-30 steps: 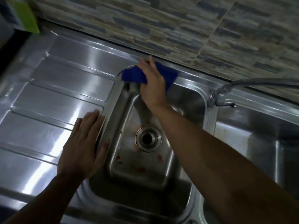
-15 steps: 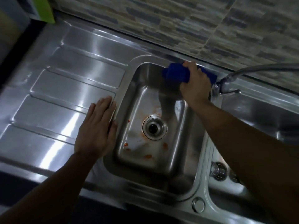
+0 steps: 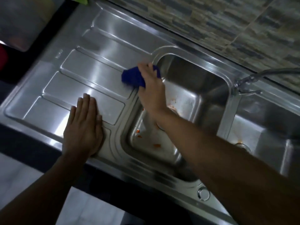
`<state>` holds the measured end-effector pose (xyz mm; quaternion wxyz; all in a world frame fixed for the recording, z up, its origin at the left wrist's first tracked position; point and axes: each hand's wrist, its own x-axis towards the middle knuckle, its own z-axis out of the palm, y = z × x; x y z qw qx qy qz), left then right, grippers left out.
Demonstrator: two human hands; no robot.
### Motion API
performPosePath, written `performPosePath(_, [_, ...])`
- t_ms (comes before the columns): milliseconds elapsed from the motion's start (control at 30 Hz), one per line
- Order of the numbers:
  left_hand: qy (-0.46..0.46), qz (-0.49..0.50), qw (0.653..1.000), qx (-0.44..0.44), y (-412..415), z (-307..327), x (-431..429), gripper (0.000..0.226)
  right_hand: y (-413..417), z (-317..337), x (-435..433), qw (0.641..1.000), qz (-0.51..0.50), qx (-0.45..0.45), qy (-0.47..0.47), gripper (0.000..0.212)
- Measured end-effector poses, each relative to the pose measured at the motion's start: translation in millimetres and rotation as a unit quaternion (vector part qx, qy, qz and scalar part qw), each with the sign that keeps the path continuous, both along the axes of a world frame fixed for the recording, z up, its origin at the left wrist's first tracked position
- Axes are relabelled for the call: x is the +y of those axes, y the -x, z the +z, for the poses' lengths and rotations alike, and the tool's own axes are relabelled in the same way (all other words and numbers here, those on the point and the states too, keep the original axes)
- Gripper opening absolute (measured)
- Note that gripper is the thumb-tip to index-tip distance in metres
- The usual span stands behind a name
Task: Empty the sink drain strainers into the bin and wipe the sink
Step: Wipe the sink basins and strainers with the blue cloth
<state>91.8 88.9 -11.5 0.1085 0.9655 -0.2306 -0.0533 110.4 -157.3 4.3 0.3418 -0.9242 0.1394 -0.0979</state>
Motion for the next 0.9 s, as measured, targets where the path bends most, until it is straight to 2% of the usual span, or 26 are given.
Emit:
performPosePath(167, [0.011, -0.011, 0.999, 0.047, -8.9, -3.8, 4.0, 0.064, 88.7, -14.1, 59.0, 0.994, 0.104, -0.033, -0.031, 0.068])
performPosePath(433, [0.062, -0.018, 0.997, 0.051, -13.7, -8.1, 9.6, 0.062, 39.5, -7.2, 34.0, 0.997, 0.058, -0.016, -0.042, 0.067])
performPosePath(567, [0.084, -0.039, 0.992, 0.086, -18.7, -1.7, 19.7, 0.062, 66.3, -4.7, 47.8, 0.992, 0.085, 0.01, -0.094, 0.071])
performPosePath(633, [0.068, -0.064, 0.99, 0.11, -16.8, 2.8, 26.2, 0.066, 99.2, -4.0, 63.5, 0.985, 0.15, 0.009, -0.085, 0.072])
performPosePath(733, [0.002, -0.09, 0.993, 0.082, 8.6, 5.6, 32.3, 0.077, 156.1, -6.5, 92.9, 0.965, 0.261, -0.003, -0.023, 0.066])
performPosePath(900, [-0.039, -0.092, 0.994, 0.05, 65.8, 10.6, 24.1, 0.075, 221.2, 1.3, 68.7, 0.975, 0.207, 0.036, -0.067, 0.064])
